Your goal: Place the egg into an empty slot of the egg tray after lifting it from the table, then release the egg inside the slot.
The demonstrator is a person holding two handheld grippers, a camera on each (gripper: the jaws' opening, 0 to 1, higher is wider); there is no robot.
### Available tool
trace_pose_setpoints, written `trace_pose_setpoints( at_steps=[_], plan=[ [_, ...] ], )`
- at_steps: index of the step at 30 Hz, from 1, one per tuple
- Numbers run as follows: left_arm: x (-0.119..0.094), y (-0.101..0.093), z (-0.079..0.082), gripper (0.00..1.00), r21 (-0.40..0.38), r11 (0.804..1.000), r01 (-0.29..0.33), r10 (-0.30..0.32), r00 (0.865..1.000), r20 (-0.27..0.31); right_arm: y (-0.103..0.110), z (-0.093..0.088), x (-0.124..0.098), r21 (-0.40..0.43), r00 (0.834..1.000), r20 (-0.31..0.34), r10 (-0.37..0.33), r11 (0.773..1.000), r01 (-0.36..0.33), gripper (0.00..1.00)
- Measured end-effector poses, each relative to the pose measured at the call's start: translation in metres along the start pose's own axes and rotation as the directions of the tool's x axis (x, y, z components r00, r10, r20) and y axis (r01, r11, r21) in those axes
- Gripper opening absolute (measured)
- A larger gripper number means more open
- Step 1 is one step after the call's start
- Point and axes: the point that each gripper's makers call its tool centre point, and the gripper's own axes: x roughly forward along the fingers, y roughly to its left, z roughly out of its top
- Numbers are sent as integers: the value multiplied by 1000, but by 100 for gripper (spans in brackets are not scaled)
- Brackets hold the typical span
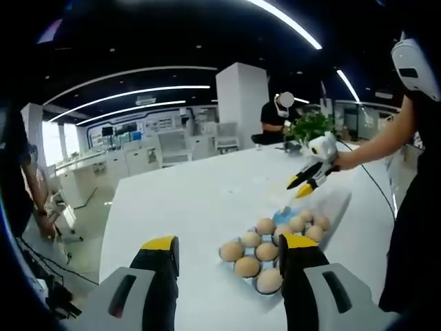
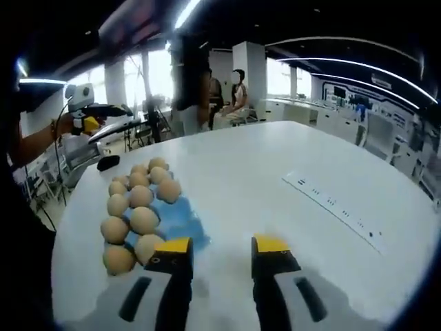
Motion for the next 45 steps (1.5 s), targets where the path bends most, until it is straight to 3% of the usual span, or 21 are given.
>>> trace_pose_setpoints(
  at_steps=[20,26,29,42,45],
  plan=[
    [3,-4,3,59,1,1000,10,-10,1000,5,-50,-46,-66,55,985,-67,-161,985,165,32],
    [4,-5,4,59,3,1000,13,-13,1000,4,-72,-56,-85,51,966,-81,-245,967,250,31],
    [4,-5,4,59,3,1000,13,-13,1000,5,-84,-58,-95,93,958,-72,-276,955,282,31],
    [4,-5,4,59,0,1000,13,-13,1000,5,-90,-89,-106,80,945,-160,-286,950,301,28],
    [4,-5,5,59,1,1000,13,-13,1000,6,-93,-90,-107,130,948,-155,-278,945,299,28]
  ],
)
